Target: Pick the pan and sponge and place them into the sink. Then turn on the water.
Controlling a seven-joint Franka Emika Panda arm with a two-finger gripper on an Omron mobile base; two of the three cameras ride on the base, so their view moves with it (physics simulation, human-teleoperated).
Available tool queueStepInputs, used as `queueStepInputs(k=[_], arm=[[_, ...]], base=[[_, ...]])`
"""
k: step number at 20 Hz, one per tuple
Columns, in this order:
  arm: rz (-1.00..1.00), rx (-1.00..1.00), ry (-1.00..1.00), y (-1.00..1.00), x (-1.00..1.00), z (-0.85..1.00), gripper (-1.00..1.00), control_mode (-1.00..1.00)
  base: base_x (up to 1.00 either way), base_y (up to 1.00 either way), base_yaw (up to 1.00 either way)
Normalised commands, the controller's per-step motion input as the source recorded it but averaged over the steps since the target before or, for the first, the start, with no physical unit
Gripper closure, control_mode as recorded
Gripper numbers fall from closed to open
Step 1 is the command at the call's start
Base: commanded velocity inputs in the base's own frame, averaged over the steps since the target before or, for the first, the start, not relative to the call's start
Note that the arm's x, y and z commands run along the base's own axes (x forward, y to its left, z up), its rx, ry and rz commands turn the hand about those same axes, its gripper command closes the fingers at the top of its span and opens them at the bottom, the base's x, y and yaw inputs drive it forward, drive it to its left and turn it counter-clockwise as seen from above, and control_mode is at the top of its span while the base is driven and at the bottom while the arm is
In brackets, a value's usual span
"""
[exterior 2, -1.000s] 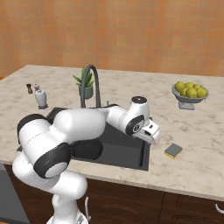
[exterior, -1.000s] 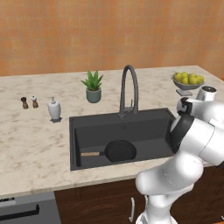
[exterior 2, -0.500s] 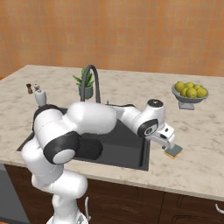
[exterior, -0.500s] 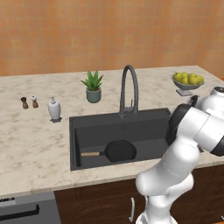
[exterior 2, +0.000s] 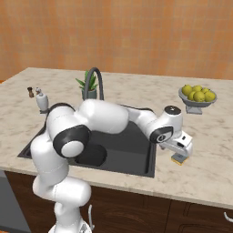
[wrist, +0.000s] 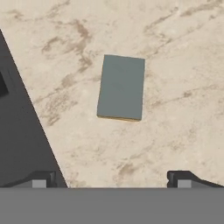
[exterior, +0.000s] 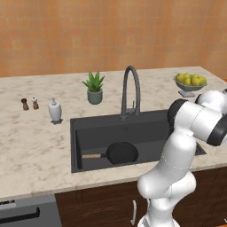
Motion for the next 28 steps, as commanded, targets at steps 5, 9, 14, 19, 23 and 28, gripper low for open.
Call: queueStepInputs(k=[5,9,14,19,23,28], arm=[[0.01,0.0,0.0,-0.28,0.07,-0.22,-1.0,-1.0],[0.0,0.0,0.0,-0.04,0.09,-0.16,-1.0,-1.0],[-0.01,0.01,0.0,0.0,0.11,-0.02,-1.0,-1.0],[-0.02,0.0,0.0,0.0,0.17,-0.04,-1.0,-1.0],[0.0,0.01,0.0,-0.03,0.03,-0.16,-1.0,-1.0],[0.0,0.0,0.0,0.0,0.06,-0.22,-1.0,-1.0]], base=[[0.0,0.0,0.0],[0.0,0.0,0.0],[0.0,0.0,0.0],[0.0,0.0,0.0],[0.0,0.0,0.0],[0.0,0.0,0.0]])
